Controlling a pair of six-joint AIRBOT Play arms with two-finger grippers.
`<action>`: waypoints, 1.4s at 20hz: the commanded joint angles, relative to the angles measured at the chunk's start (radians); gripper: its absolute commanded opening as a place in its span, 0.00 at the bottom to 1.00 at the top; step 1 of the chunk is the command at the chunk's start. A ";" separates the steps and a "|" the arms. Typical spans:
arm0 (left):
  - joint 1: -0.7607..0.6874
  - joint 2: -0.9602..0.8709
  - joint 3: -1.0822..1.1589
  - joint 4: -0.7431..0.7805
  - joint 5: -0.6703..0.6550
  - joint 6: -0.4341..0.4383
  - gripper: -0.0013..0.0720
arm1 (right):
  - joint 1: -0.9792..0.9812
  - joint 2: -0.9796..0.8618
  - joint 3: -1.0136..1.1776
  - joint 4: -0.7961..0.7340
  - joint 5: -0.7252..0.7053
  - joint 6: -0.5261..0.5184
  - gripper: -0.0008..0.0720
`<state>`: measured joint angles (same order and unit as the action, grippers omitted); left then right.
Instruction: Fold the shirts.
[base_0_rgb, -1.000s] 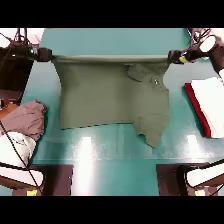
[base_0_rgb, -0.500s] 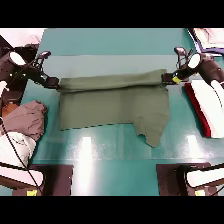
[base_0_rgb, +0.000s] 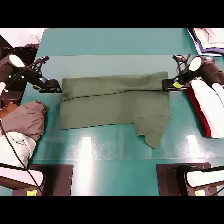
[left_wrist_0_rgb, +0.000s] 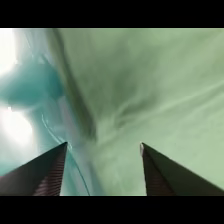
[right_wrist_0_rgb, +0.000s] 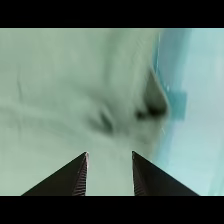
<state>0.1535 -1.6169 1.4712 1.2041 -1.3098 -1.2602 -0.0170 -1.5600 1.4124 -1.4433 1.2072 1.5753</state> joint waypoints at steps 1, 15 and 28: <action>0.056 0.074 -0.040 -0.008 -0.101 -0.024 0.75 | -0.067 0.118 -0.042 0.072 0.151 -0.073 0.47; 0.071 0.364 -0.766 -0.167 0.125 -0.015 0.75 | -0.190 0.439 -0.365 0.406 0.124 -0.215 0.46; 0.033 0.406 -0.728 -0.313 0.121 0.069 0.05 | -0.288 0.439 -0.481 0.325 0.274 -0.214 0.46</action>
<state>0.1898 -1.2373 0.7021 0.9298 -1.1572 -1.2076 -0.2592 -1.1213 0.9939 -1.0878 1.4349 1.3594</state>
